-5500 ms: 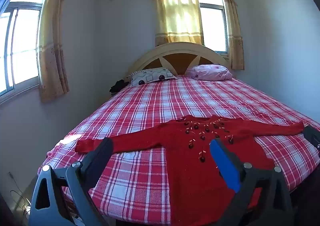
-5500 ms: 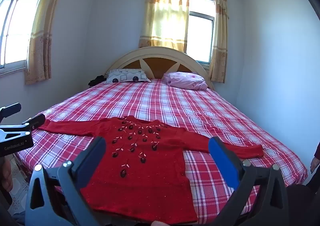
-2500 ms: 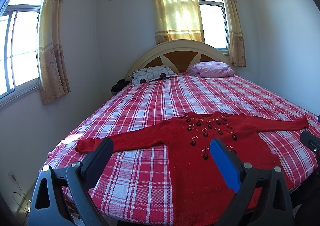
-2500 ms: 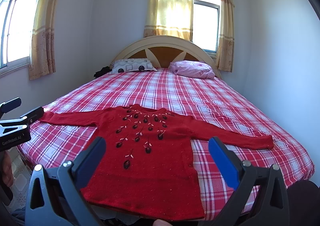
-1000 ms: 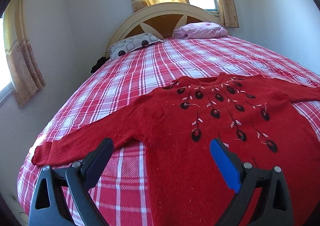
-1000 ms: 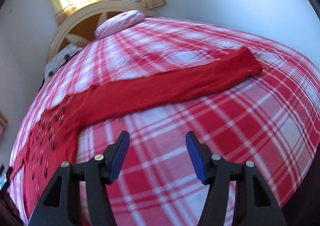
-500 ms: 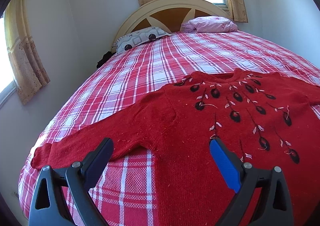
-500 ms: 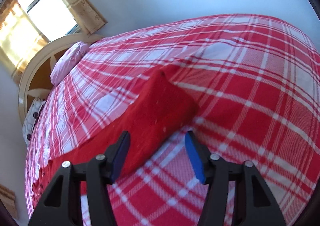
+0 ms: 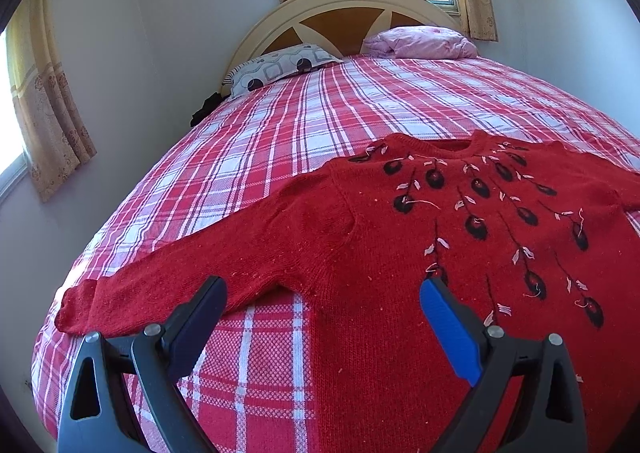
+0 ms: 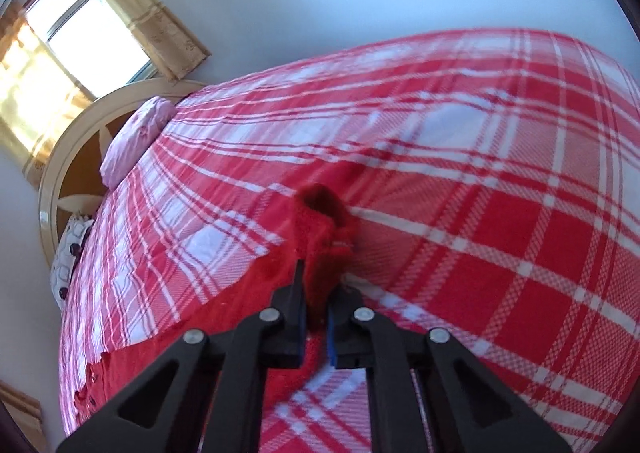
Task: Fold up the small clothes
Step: 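Lift the sleeve with the right tool and fold it across the cardigan body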
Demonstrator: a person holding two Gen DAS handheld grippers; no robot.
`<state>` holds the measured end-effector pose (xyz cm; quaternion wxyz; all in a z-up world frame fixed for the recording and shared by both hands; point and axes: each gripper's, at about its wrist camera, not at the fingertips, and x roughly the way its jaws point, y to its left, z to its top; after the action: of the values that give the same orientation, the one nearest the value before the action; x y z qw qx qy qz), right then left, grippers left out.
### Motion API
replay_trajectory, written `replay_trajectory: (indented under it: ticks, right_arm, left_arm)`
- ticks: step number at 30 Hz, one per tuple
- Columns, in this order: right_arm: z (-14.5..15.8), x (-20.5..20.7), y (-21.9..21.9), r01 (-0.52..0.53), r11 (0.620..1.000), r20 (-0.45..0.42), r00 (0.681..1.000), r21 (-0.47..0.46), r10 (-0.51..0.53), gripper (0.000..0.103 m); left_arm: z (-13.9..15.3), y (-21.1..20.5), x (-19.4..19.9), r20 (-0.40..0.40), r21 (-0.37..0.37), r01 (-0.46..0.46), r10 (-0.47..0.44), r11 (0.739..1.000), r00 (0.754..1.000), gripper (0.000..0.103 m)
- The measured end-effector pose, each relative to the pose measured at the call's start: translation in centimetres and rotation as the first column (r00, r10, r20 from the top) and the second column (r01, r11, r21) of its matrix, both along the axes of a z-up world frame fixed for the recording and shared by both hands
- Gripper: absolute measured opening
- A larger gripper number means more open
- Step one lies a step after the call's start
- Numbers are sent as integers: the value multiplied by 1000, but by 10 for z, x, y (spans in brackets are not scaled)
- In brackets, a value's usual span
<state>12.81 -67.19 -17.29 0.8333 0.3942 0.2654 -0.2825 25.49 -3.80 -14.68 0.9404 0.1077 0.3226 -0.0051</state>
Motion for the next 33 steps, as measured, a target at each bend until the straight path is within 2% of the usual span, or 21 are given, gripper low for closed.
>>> replay_trajectory:
  ticks: [7, 10, 14, 20, 25, 28, 33]
  right_arm:
    - [64, 48, 57, -170, 974, 28, 984, -152, 177, 9]
    - [90, 75, 94, -263, 940, 32, 961, -217, 276, 9]
    - [118, 111, 153, -388, 874, 30, 910, -292, 413, 9]
    - [137, 160, 250, -565, 739, -6, 796, -366, 606, 9]
    - [141, 186, 335, -679, 603, -57, 683, -418, 729, 9]
    - [134, 198, 384, -740, 515, -97, 606, -434, 789, 9]
    - [100, 207, 452, -821, 384, -167, 487, -423, 857, 9]
  left_arm:
    - [9, 7, -5, 19, -30, 8, -8, 1000, 1000, 98]
    - [11, 12, -7, 17, -50, 8, -7, 999, 1000, 98]
    - [13, 21, -10, 19, -75, 10, -9, 997, 1000, 98]
    - [12, 38, -15, 20, -112, -2, 4, 994, 1000, 98]
    - [7, 53, -17, 13, -124, -22, 23, 992, 1000, 98]
    - [4, 61, -19, 9, -133, -34, 35, 990, 999, 98]
    - [-2, 74, -19, -2, -145, -59, 59, 988, 998, 98]
